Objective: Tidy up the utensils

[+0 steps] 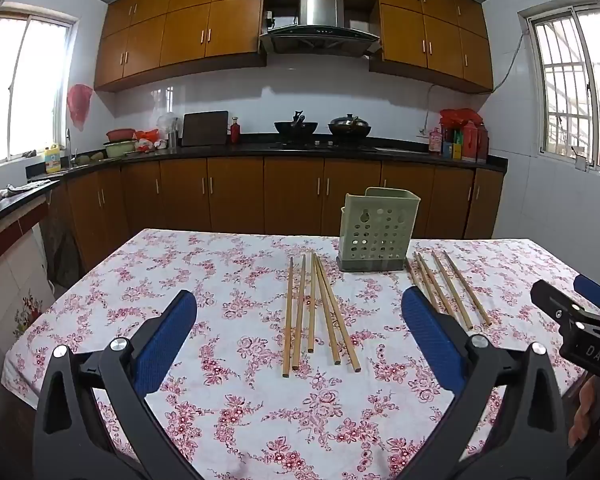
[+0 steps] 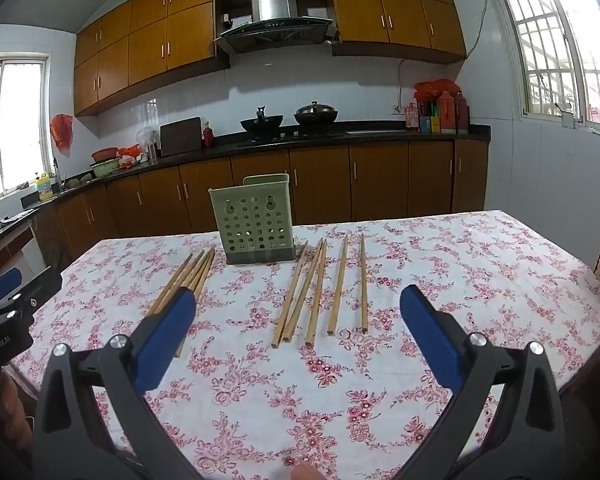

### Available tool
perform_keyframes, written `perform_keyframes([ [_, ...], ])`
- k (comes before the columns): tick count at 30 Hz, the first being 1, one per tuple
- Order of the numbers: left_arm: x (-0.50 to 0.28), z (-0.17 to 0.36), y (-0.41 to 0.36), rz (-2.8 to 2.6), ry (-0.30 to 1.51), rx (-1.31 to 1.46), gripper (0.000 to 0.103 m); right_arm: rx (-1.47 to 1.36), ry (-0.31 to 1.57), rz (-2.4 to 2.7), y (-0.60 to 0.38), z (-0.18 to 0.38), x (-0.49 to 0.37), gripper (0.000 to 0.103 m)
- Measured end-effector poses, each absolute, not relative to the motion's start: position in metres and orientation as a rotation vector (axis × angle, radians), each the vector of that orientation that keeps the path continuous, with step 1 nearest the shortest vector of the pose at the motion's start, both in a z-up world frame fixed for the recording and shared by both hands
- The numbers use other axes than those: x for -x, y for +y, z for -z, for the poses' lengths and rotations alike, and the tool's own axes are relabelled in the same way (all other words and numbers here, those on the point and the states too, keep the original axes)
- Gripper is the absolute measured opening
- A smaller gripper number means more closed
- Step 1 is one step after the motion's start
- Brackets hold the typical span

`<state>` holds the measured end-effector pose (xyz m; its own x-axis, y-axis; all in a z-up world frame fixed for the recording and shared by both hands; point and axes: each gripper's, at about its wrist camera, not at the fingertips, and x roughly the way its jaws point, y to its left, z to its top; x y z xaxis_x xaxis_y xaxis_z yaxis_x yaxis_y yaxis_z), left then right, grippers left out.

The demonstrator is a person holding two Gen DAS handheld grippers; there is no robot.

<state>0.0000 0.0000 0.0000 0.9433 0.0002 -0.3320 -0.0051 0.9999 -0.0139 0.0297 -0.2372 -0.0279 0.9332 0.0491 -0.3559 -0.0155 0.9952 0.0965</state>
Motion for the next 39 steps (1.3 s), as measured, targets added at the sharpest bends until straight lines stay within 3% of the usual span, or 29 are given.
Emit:
perform_keyframes([
  [39, 0.0003, -0.0002, -0.0003, -0.003, 0.342, 0.013, 0.101, -0.099, 0.369, -0.034, -0.2382, 0.0306, -0.0308, 0.099],
])
